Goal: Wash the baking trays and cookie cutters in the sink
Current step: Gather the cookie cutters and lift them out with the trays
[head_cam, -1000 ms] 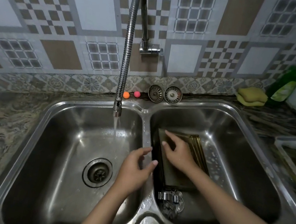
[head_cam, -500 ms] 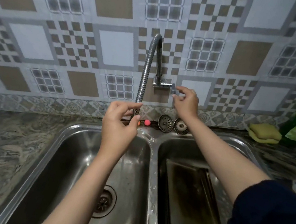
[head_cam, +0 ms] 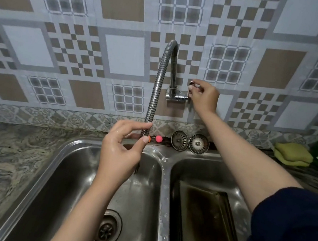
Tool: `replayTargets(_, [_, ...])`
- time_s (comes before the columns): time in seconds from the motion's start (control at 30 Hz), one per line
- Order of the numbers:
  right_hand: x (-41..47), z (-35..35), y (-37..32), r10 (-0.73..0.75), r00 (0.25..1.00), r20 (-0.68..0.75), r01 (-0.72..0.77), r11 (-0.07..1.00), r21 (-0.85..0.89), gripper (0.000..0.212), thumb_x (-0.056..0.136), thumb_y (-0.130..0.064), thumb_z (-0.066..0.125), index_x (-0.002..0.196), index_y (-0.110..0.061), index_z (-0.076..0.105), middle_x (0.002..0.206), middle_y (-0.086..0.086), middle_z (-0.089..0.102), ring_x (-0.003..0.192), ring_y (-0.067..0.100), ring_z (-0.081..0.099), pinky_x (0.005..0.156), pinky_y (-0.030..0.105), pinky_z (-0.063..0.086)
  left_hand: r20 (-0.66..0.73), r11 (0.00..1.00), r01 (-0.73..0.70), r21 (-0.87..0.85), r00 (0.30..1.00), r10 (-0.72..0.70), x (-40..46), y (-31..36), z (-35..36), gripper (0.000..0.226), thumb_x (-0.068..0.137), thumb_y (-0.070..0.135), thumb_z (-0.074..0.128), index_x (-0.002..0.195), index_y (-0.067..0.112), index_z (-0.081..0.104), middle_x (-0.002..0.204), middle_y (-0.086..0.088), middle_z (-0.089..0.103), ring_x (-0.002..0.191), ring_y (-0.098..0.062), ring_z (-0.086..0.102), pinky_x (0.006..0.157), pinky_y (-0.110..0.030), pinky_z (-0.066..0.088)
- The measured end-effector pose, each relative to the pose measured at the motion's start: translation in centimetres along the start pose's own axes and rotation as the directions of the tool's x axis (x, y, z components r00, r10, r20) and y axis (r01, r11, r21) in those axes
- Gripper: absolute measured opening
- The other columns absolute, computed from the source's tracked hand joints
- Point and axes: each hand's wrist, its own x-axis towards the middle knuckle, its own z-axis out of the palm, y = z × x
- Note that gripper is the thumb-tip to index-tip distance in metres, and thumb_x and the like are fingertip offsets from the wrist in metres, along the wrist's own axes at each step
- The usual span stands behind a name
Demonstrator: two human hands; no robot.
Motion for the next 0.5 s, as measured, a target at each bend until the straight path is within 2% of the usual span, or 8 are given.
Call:
replayTargets(0.13, [1.1,0.1,-0.2,0.003,0.999,0.046,-0.001,0.999,-0.047,0.024,0.086,-0.006,0.065,0.109,-0.006,0.07,0.079,0.006,0.064,0.076,0.025,0.065,0.082,0.04,0.057,-0.01,1.0,-0.019,-0.001,1.0,0.019,0.0,0.0,0.0,0.038,0.079,-0.006,0.069,0.091,0.03,0.069,0.099,0.001,0.061,0.075,0.006,0.057,0.075,-0.005,0.042])
replayTargets(0.2, [0.9,-0.1,-0.6,0.012,0.998,0.063,-0.008,0.998,-0.056,0.024,0.087,-0.006,0.064,0.111,-0.005,0.069,0.081,0.008,0.065,0.079,0.028,0.067,0.083,0.039,0.056,-0.03,0.999,-0.03,0.023,0.999,0.03,-0.3,0.2,0.2,0.036,0.08,-0.005,0.069,0.093,0.028,0.07,0.1,0.001,0.061,0.081,0.002,0.058,0.078,-0.008,0.045])
replayTargets(0.23, [0.6,-0.3,-0.8,0.009,0.998,0.065,-0.005,0.999,-0.053,0.026,0.088,-0.005,0.062,0.113,-0.005,0.069,0.085,0.009,0.067,0.079,0.022,0.068,0.083,0.033,0.056,-0.056,0.997,-0.045,0.056,0.997,0.048,-0.6,0.3,0.4,0.033,0.08,-0.004,0.068,0.094,0.025,0.07,0.1,0.002,0.06,0.088,-0.001,0.059,0.082,-0.014,0.047])
replayTargets(0.3, [-0.8,-1.2,-1.4,-0.036,0.995,0.089,0.041,0.998,-0.057,0.029,0.089,-0.004,0.06,0.117,-0.005,0.066,0.098,0.01,0.07,0.074,-0.003,0.063,0.076,0.009,0.05,-0.138,0.975,-0.122,0.186,0.979,0.149,-1.4,0.6,0.9,0.026,0.081,-0.002,0.067,0.098,0.018,0.071,0.1,0.0,0.056,0.097,-0.016,0.057,0.088,-0.031,0.049])
replayTargets(0.33, [-2.0,-1.8,-1.6,-0.055,0.99,0.131,0.064,0.996,-0.064,0.03,0.089,-0.006,0.061,0.119,-0.006,0.065,0.103,0.009,0.07,0.073,-0.007,0.06,0.072,0.004,0.047,-0.172,0.953,-0.177,0.245,0.96,0.222,-2.0,0.6,1.3,0.024,0.082,-0.001,0.065,0.099,0.015,0.071,0.1,-0.002,0.055,0.097,-0.021,0.056,0.088,-0.033,0.048])
replayTargets(0.37, [-3.4,-2.6,-1.7,-0.062,0.98,0.188,0.078,0.994,-0.076,0.031,0.089,-0.009,0.063,0.12,-0.008,0.064,0.107,0.008,0.07,0.077,-0.005,0.061,0.074,0.004,0.047,-0.189,0.933,-0.234,0.273,0.938,0.29,-2.8,0.5,1.7,0.024,0.081,-0.001,0.062,0.098,0.013,0.071,0.098,-0.003,0.055,0.095,-0.022,0.056,0.087,-0.032,0.046])
replayTargets(0.43, [-7.2,-4.8,-1.6,-0.047,0.948,0.314,0.087,0.99,-0.113,0.032,0.088,-0.015,0.066,0.12,-0.013,0.065,0.112,0.006,0.07,0.091,0.007,0.064,0.084,0.01,0.049,-0.122,0.917,-0.319,0.238,0.927,0.354,-4.7,0.1,2.7,0.026,0.078,-0.001,0.056,0.096,0.012,0.071,0.095,-0.002,0.056,0.09,-0.019,0.057,0.082,-0.025,0.045])
replayTargets(0.5, [-11.6,-7.3,-0.9,-0.009,0.909,0.418,0.079,0.985,-0.151,0.03,0.087,-0.015,0.068,0.117,-0.014,0.067,0.113,0.004,0.069,0.098,0.009,0.064,0.087,0.013,0.048,0.086,0.941,-0.293,0.167,0.955,0.283,-6.8,-0.9,4.1,0.026,0.077,-0.001,0.054,0.094,0.011,0.07,0.09,0.0,0.059,0.086,-0.014,0.059,0.077,-0.024,0.047])
